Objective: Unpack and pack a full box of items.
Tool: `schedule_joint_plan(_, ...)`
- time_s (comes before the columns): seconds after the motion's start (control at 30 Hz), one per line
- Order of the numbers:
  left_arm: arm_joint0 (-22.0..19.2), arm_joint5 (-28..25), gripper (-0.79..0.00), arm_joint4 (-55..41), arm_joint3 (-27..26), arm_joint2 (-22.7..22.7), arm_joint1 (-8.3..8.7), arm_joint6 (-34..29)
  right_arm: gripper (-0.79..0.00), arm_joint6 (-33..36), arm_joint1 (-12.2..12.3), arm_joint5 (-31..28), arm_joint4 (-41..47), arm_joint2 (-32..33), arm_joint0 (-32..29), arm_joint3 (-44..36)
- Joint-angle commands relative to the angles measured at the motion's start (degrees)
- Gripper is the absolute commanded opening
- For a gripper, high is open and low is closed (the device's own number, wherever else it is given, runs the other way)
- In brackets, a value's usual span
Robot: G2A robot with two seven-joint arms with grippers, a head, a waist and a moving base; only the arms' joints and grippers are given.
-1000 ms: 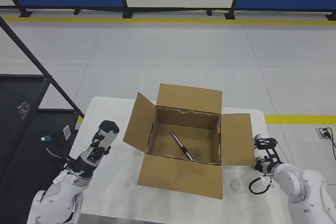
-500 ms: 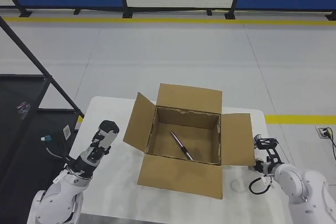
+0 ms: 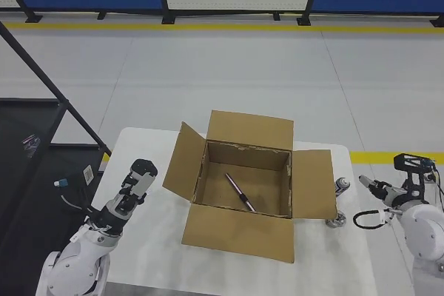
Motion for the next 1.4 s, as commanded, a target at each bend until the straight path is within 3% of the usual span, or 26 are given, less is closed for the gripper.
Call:
schedule_joint_plan(0.0, 0.0, 0.0, 0.0, 0.0, 0.0, 0.0, 0.0, 0.0, 0.0, -1.59, -0.18, -0.78, 2.5, -1.64, 0.05, -4.79)
schedule_joint_plan(0.1, 0.0, 0.0, 0.0, 0.0, 0.0, 0.0, 0.0, 0.0, 0.0, -1.39, -0.39, -4.54, 5.19, -7.13, 1.32, -8.34)
schedule_joint_plan(0.23, 0.08, 0.21, 0.0, 0.15, 0.07, -0.05, 0.0, 0.23, 0.0, 3.0, -0.83, -9.17, 2.33, -19.67, 8.59, -4.78)
schedule_joint_plan(0.33, 0.68, 1.83, 0.0, 3.68, 0.8, -0.24, -0.02, 3.9, 0.0, 5.01, -2.06, -9.2, 0.15, -30.53, 16.48, 2.85)
schedule_joint_plan(0.5, 2.14, 2.4, 0.0, 5.97, 2.34, -1.92, 0.04, 9.62, 0.0, 8.82, -5.45, -9.55, 4.16, -45.39, 29.43, 19.47)
schedule_joint_plan(0.73, 5.11, 2.34, 0.0, 4.13, 1.67, -4.54, 0.23, 12.1, 0.0, 9.77, -11.35, -6.07, 6.66, -59.98, 41.39, 37.84)
schedule_joint_plan(1.03, 5.11, 2.34, 0.0, 4.13, 1.67, -4.54, 0.23, 12.1, 0.0, 11.06, -18.87, -3.1, 11.72, -69.23, 49.36, 55.9)
schedule_joint_plan(1.37, 5.11, 2.34, 0.0, 4.13, 1.67, -4.54, 0.23, 12.1, 0.0, 11.06, -18.87, -3.1, 11.72, -69.23, 49.36, 55.9)
